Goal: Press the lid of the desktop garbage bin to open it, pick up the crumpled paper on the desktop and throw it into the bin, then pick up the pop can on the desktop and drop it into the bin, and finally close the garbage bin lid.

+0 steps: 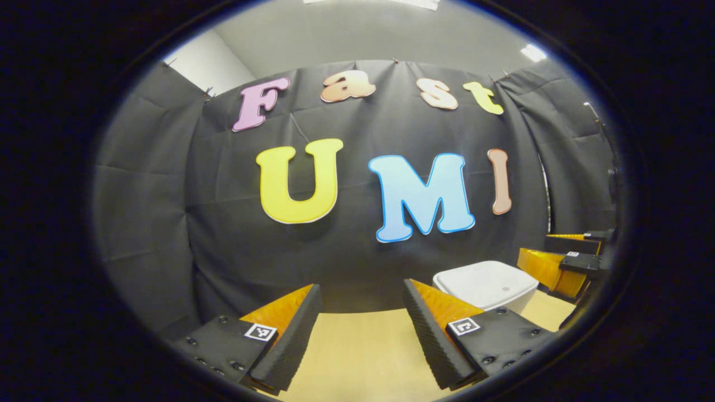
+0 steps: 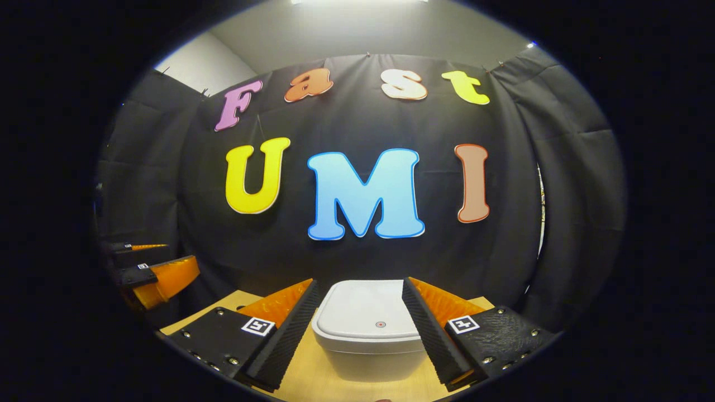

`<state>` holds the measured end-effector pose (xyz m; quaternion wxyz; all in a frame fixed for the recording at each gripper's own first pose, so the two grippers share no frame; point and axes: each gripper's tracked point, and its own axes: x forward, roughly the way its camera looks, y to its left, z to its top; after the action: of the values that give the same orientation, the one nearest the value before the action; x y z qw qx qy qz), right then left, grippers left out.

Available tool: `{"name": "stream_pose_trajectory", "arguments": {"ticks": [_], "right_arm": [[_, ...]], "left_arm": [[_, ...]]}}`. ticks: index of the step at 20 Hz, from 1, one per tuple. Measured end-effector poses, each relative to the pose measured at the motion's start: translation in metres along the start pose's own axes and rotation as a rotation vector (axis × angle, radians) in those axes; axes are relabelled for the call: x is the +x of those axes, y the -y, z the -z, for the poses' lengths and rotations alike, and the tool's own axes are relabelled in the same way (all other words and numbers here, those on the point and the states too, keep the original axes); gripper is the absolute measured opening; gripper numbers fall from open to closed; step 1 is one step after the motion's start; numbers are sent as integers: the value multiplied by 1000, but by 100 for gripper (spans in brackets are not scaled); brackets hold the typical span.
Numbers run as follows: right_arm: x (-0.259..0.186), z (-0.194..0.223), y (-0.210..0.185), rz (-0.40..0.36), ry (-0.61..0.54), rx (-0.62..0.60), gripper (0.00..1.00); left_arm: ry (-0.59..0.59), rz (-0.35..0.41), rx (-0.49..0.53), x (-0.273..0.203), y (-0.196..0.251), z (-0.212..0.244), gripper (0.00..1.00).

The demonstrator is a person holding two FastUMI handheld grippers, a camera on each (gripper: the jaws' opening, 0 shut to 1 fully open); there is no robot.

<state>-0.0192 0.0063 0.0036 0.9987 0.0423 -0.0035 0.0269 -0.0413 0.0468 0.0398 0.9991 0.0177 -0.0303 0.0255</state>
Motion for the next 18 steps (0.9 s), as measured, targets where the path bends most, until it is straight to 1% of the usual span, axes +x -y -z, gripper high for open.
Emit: {"name": "stream_pose_trajectory", "arguments": {"ticks": [1,2,3,4,6,7,8,10,12,15,18], "right_arm": [[-7,-1,-1,4,2,1,96],[-14,0,-3,6,-5,6,96],[-21,-1,-4,11,-7,12,93],[-25,-2,-3,19,-3,14,97],[-33,-5,2,43,2,8,97],[-37,-6,5,56,5,7,96],[-40,-8,6,65,11,8,97],[-47,-11,12,87,18,1,96],[-55,-15,24,104,31,-8,96],[-67,-20,46,101,44,-4,97],[-77,-21,88,98,56,-21,96]], "left_arm": [[2,14,-1,-3,3,-2,96],[2,31,-1,-4,7,-1,96],[2,46,2,-6,9,-1,96],[5,55,5,-7,10,-2,100],[3,76,16,-9,14,-1,100],[5,88,20,-9,17,-1,96],[5,104,23,-10,22,-1,100],[6,137,30,-9,36,-1,100],[16,169,35,-8,54,-3,100],[15,190,30,-8,89,-5,100],[22,191,37,-12,140,-11,100]]}}
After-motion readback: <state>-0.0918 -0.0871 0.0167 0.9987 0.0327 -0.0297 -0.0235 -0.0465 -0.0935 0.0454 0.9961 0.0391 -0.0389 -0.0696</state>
